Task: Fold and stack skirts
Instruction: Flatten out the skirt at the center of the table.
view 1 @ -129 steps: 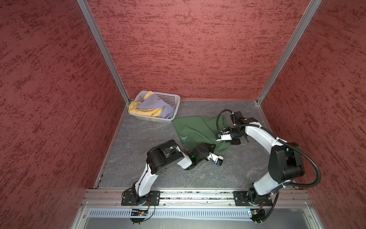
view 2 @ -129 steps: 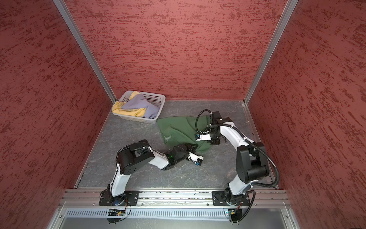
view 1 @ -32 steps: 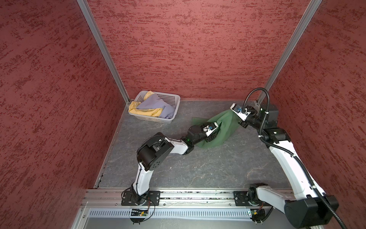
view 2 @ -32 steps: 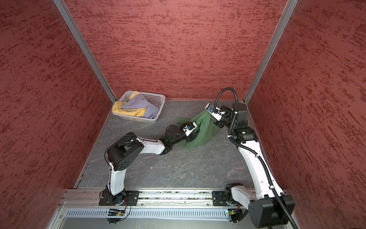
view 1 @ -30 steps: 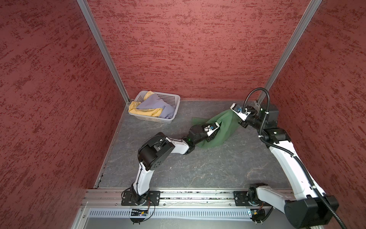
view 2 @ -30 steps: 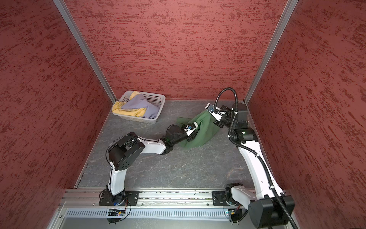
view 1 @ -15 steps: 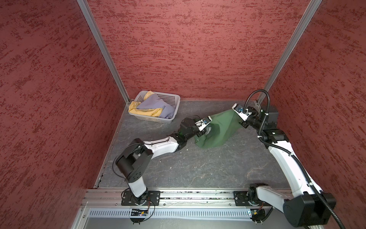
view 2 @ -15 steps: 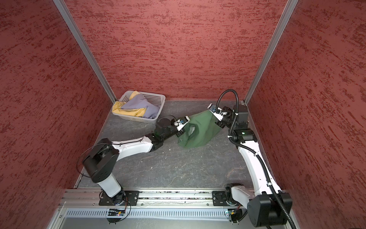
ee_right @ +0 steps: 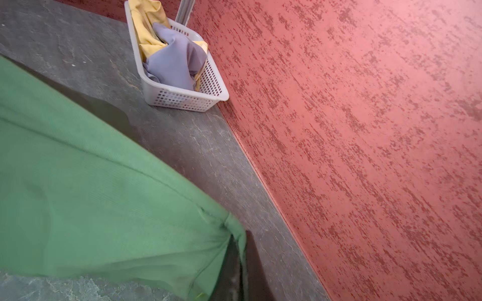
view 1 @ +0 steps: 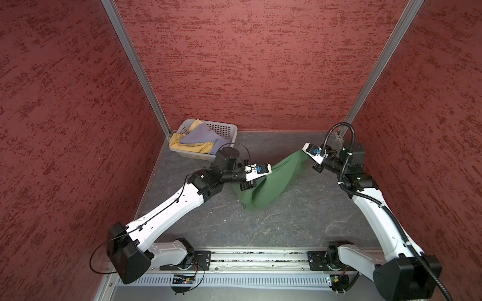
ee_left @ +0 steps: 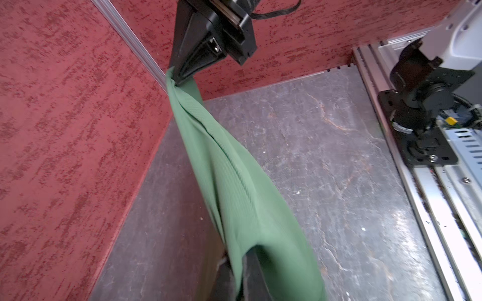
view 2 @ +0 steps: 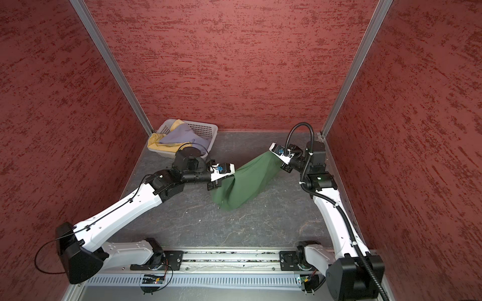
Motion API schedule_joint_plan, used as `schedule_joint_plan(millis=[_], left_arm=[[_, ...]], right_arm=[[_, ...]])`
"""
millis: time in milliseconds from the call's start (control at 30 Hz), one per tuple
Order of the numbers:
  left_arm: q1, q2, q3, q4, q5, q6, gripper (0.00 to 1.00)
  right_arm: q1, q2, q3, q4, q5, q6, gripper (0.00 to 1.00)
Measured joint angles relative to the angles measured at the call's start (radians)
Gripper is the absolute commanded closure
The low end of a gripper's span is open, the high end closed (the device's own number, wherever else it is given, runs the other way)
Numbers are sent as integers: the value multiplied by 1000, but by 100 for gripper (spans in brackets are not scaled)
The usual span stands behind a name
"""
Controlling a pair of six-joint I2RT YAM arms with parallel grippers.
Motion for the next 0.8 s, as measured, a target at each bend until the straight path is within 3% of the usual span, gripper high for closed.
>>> schedule_joint_plan(millis=[233, 567, 800], left_arm=[[115, 93, -13, -116, 98, 1, 90], [209, 466, 71, -121, 142, -31, 85], [193, 528, 119, -34, 89, -77, 57]], right_arm=[[-20, 84, -67, 60, 137, 20, 100], [-29, 238, -109, 154, 296, 71, 100], [-29, 303, -109, 172, 340, 80, 100]])
